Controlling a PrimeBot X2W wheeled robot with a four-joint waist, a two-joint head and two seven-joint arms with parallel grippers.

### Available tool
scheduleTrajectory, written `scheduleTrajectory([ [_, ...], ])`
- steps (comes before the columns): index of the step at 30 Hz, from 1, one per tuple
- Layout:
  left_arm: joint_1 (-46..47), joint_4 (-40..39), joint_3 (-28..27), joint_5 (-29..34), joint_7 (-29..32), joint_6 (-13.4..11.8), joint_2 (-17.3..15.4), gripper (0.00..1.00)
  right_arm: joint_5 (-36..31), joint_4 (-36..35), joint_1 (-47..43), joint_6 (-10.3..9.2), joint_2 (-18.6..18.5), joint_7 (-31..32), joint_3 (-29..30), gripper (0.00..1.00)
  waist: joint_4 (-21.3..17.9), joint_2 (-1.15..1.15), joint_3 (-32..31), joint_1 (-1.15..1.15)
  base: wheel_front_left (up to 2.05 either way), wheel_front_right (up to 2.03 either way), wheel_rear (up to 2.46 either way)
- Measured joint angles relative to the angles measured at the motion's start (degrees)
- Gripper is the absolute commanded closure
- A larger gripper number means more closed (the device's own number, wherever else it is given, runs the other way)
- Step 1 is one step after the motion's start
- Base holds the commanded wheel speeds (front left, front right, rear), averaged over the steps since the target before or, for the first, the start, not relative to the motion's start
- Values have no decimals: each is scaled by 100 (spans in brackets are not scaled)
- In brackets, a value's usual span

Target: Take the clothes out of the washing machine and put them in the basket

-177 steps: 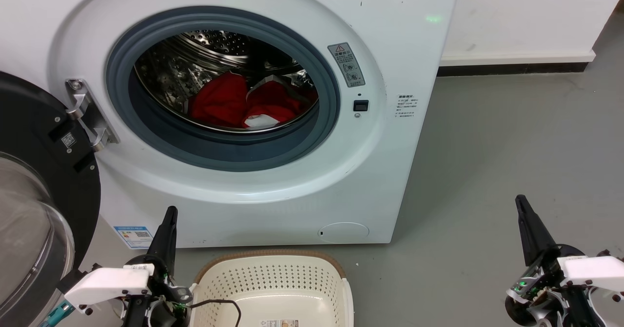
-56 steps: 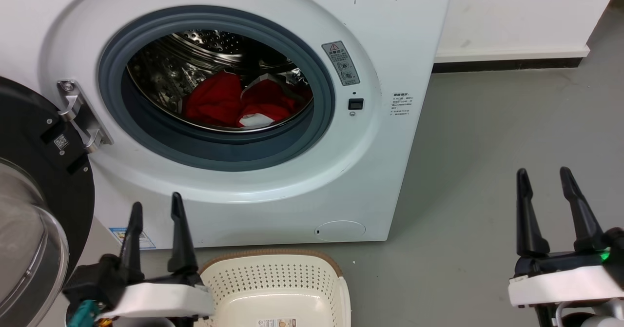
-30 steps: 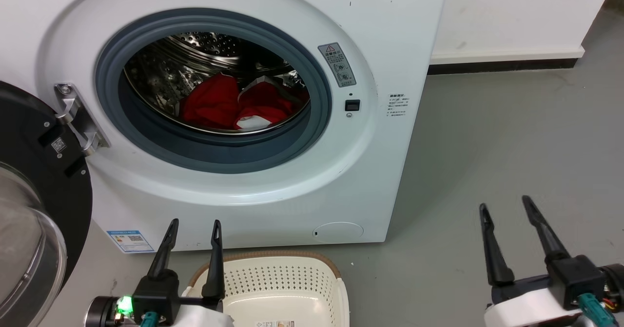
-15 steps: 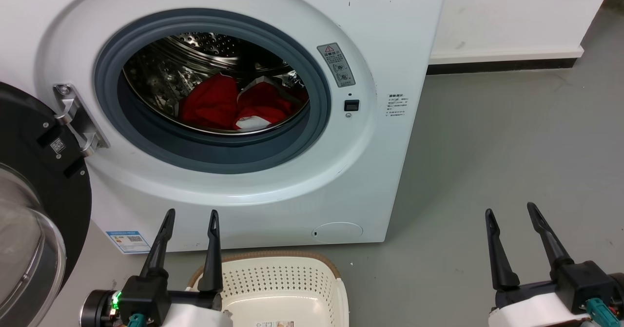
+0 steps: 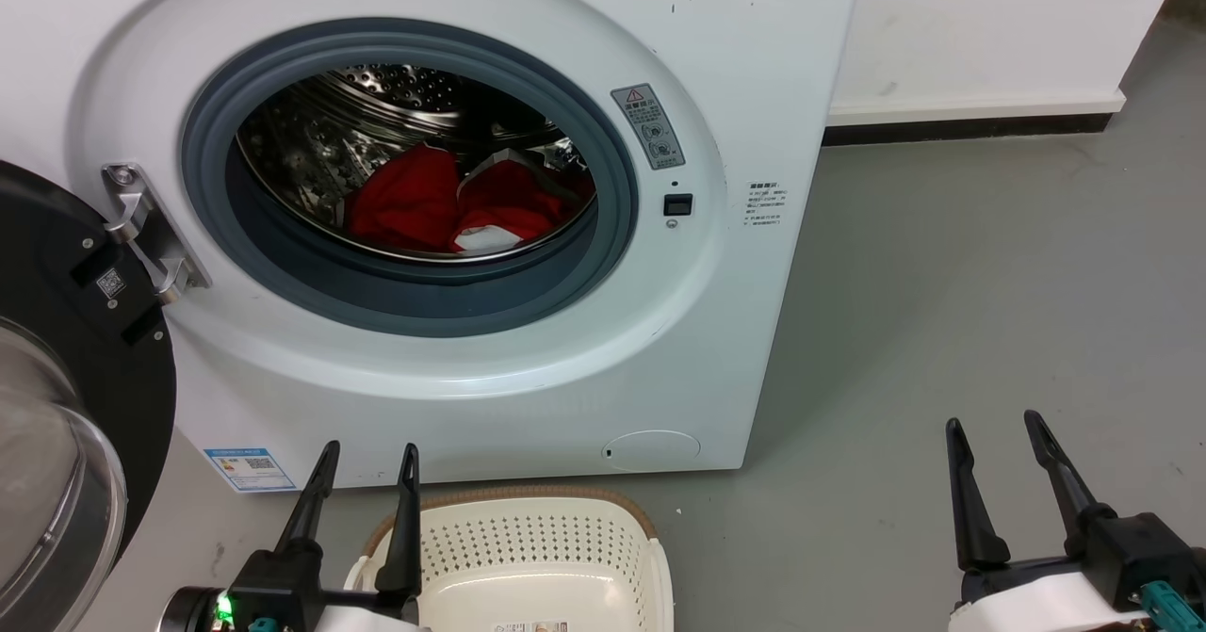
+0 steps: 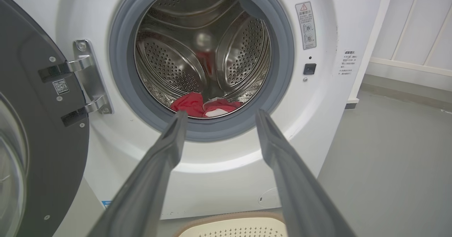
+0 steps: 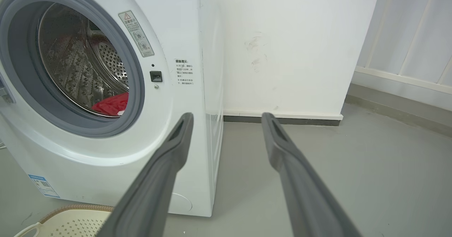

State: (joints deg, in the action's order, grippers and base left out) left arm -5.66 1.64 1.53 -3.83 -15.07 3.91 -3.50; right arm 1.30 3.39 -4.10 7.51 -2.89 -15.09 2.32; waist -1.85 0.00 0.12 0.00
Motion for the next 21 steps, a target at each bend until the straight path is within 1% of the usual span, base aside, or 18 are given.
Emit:
scheduleTrajectory([
  [14,0,21,-78,55,-1,93,47,0,52,35,2,0,0,0,-2,0,11,0,8,0,0,0,0],
  [21,-1,70,-125,78,-1,81,52,0,75,49,4,0,0,0,-9,0,-2,0,82,0,0,0,0],
])
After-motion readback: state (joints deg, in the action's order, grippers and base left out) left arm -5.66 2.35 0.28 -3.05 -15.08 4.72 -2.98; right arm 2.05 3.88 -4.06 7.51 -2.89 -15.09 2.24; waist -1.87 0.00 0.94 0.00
